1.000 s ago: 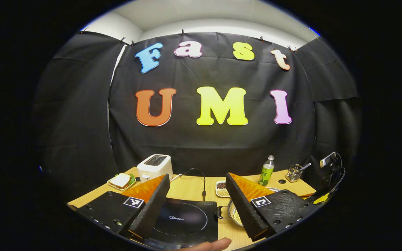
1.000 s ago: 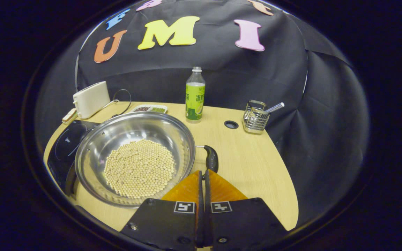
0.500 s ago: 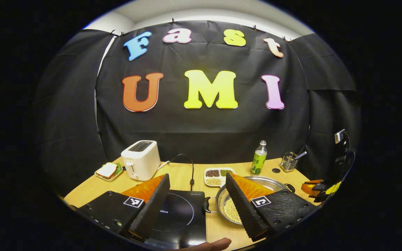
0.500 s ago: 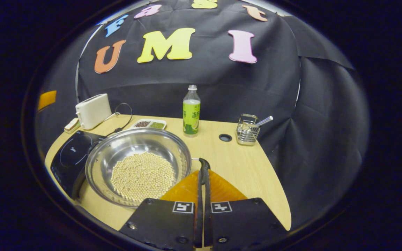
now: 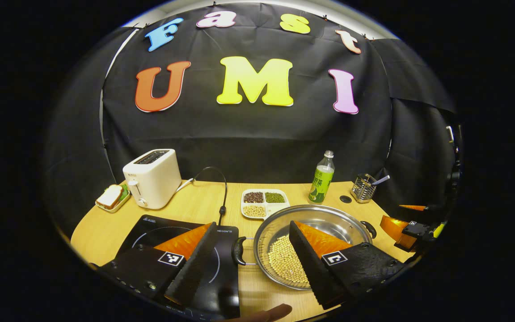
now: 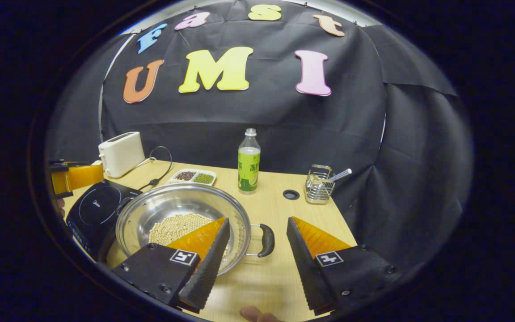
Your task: First push the handle of the pot to place it horizontally, then grasp the pot with both hands and set it on the induction cooktop.
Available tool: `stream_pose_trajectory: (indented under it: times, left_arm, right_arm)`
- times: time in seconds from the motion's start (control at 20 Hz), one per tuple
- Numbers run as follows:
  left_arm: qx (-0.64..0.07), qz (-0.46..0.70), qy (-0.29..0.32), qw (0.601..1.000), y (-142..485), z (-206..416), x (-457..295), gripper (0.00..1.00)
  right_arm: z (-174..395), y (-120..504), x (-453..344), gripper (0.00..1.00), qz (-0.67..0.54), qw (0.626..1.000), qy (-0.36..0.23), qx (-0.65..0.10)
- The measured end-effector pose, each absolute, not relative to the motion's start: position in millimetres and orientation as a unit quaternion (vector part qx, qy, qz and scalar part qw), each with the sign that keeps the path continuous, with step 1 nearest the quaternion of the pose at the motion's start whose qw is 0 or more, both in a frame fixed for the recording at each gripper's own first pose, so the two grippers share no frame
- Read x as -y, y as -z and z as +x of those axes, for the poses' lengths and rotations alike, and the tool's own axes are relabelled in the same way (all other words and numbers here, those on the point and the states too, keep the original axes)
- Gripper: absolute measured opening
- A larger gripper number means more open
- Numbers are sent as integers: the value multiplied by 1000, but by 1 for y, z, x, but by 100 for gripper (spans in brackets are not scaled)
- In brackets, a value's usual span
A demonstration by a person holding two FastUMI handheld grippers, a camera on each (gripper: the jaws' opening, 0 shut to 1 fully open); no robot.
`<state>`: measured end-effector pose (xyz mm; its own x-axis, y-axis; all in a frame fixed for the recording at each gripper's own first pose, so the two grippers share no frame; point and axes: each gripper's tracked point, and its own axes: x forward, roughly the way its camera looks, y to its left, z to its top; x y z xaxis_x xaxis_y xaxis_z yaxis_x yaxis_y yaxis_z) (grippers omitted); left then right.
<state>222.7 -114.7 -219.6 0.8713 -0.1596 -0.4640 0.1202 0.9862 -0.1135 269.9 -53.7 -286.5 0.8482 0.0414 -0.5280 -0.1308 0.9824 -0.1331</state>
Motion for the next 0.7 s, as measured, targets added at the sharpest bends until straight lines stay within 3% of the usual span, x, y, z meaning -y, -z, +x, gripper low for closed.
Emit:
stream_pose_trajectory:
  times: [0.3, 0.45, 0.7]
  left_arm:
    - [-274, -52, 65, 958, 263, 244, 121, 96]
    - [-283, -53, 74, 955, 281, 248, 130, 96]
    - [-305, -37, 69, 949, 304, 250, 129, 96]
  right_arm:
    - [284, 322, 38, 86, -38, 954, -58, -293]
    - [288, 341, 54, 91, -53, 947, -31, -315]
    - [292, 358, 64, 89, -62, 943, -7, -327]
